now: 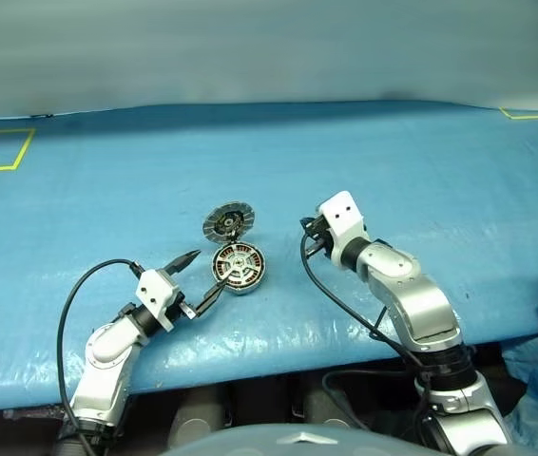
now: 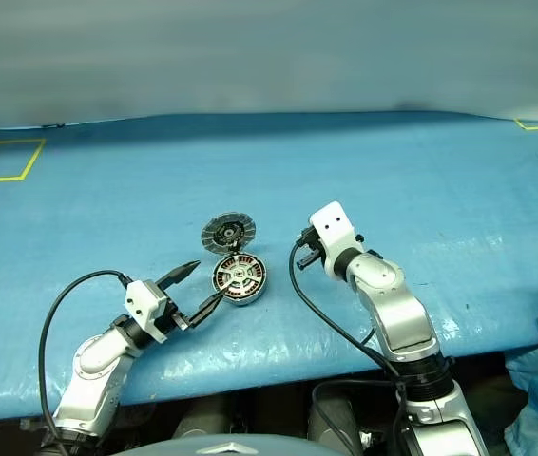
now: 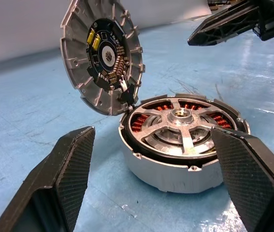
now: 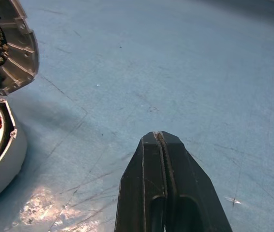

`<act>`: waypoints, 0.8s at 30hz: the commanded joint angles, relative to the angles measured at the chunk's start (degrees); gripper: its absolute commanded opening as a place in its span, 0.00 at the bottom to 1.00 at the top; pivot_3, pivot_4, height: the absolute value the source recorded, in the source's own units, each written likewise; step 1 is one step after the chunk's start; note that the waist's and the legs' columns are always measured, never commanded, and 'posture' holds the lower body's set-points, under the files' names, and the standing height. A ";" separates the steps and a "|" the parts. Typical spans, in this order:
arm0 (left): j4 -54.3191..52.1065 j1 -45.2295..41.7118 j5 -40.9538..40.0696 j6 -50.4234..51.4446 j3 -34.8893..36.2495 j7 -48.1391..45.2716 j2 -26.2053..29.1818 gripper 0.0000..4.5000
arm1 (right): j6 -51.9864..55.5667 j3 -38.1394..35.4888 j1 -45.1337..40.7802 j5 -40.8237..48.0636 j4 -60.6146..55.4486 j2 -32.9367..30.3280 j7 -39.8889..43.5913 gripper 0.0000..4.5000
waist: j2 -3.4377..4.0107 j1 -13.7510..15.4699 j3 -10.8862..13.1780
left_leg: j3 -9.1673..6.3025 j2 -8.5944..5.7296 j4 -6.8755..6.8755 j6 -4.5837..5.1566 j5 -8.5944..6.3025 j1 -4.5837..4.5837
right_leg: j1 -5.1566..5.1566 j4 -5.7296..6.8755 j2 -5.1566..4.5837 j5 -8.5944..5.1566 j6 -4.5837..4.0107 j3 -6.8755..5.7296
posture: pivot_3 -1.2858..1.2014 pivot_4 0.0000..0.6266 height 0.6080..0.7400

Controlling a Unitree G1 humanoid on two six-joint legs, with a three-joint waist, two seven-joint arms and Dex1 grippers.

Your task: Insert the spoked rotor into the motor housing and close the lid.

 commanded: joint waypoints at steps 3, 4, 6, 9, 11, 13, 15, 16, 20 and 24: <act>0.31 0.06 0.30 -2.48 0.76 0.12 0.07 0.91 | -5.57 -2.45 -6.44 4.39 5.85 4.30 2.41 0.01 | -0.03 -0.48 0.31 | 0.08 0.00 0.02 0.01 -0.01 0.02 | 0.00 0.00 0.01 0.03 0.09 0.06 | 0.52 0.24 1.00; 0.37 0.05 0.24 -2.64 0.89 -0.10 0.40 0.91 | -6.49 -2.37 -9.25 5.04 8.76 5.28 3.58 0.01 | -0.03 -0.68 0.44 | 0.11 0.01 0.05 0.01 0.00 0.02 | -0.01 0.00 0.04 0.07 0.15 0.12 | 0.52 0.24 1.00; 0.23 0.04 -0.30 -2.74 1.22 -0.45 0.74 0.91 | -7.79 -2.12 -13.90 6.24 13.69 6.73 5.83 0.01 | -0.03 -0.79 0.57 | 0.13 0.02 0.11 0.02 0.01 0.06 | 0.01 0.05 0.04 0.13 0.22 0.15 | 0.52 0.24 1.00; 0.03 0.67 -0.10 -2.82 1.14 -1.15 1.55 0.91 | -9.94 -0.49 -19.68 6.93 19.24 8.37 9.43 0.01 | -0.03 -0.66 0.58 | 0.12 0.03 0.13 0.03 0.04 0.09 | 0.03 0.07 0.05 0.17 0.22 0.14 | 0.52 0.24 1.00; -0.67 1.45 -0.07 -2.53 0.92 -1.54 1.96 0.91 | -9.96 0.16 -21.63 8.17 20.36 9.30 11.99 0.01 | -0.03 -0.53 0.58 | 0.11 0.02 0.10 0.04 0.04 0.07 | 0.04 0.07 0.04 0.18 0.18 0.13 | 0.52 0.24 1.00; -0.90 1.93 0.12 -2.78 0.96 -1.08 1.94 0.91 | -9.24 0.59 -22.46 9.61 20.72 9.93 14.44 0.01 | -0.03 -0.41 0.58 | 0.13 0.02 0.09 0.02 0.05 0.05 | 0.04 0.04 0.03 0.32 -0.06 0.13 | 0.52 0.24 1.00; -1.27 2.41 0.13 -2.97 1.11 -0.37 1.64 0.91 | -7.87 1.12 -22.59 12.20 20.07 10.66 17.77 0.01 | -0.02 -0.41 0.58 | 0.20 -0.01 0.09 -0.11 0.12 0.01 | 0.03 0.01 -0.01 0.32 -0.04 0.14 | 0.52 0.24 1.00; -1.53 2.80 -0.01 -3.05 1.18 -0.05 1.40 0.91 | -6.84 1.52 -22.40 13.77 19.30 11.00 19.68 0.01 | -0.02 -0.45 0.58 | 0.22 -0.02 0.09 -0.10 0.11 0.00 | 0.02 0.00 -0.03 0.33 -0.02 0.14 | 0.52 0.24 1.00; -2.19 4.55 -0.25 -3.19 1.13 0.66 0.78 0.91 | -4.02 4.33 -20.65 15.49 15.65 10.13 23.30 0.01 | -0.02 -0.61 0.59 | 0.26 -0.01 0.10 -0.08 0.10 0.03 | 0.03 -0.01 -0.06 0.33 0.01 0.14 | 0.52 0.24 1.00; -2.75 4.89 -0.82 -3.10 1.83 1.28 0.68 0.91 | -2.37 6.44 -17.39 15.61 10.24 7.21 24.39 0.01 | -0.02 -0.21 0.59 | 0.21 -0.01 0.10 0.08 -0.01 0.05 | 0.03 0.02 -0.07 0.25 0.10 0.11 | 0.52 0.24 1.00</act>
